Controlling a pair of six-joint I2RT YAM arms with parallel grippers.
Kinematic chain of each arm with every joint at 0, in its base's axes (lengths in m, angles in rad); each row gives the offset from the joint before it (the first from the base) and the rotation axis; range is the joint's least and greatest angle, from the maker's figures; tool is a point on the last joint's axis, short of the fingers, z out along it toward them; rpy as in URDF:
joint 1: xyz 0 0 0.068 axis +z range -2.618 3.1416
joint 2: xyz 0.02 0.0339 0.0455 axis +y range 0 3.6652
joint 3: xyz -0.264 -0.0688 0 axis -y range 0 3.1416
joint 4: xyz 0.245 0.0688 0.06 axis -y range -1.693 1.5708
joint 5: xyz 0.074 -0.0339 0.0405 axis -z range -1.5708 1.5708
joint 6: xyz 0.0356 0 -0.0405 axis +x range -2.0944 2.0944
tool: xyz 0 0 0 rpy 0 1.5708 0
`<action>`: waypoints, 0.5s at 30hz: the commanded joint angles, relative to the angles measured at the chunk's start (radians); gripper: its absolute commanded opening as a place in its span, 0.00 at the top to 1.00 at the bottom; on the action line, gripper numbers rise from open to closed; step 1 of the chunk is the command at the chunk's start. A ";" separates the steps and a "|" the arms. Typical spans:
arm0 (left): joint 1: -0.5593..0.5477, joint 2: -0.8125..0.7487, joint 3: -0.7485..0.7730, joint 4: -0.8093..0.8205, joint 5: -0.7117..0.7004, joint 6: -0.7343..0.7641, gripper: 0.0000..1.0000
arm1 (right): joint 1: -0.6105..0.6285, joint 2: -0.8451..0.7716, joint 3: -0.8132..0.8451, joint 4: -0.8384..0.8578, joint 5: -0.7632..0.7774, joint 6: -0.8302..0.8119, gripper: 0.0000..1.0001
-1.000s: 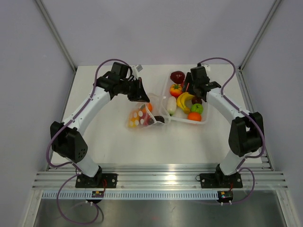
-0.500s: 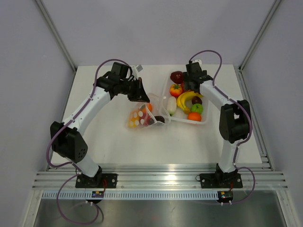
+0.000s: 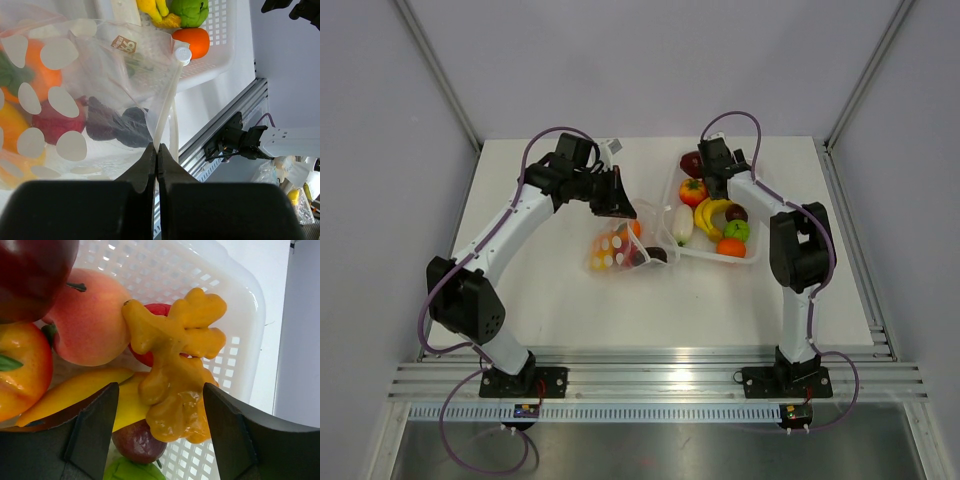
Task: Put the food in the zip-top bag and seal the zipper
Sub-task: Pick up the fake vegetable from the bin.
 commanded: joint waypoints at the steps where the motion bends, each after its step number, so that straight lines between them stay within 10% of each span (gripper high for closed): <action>1: 0.003 -0.036 -0.009 0.047 0.042 -0.009 1.00 | 0.005 0.005 0.015 0.034 0.074 -0.034 0.25; 15: 0.004 -0.047 -0.018 0.050 0.039 -0.011 1.00 | 0.003 0.027 -0.005 0.087 0.131 -0.054 0.40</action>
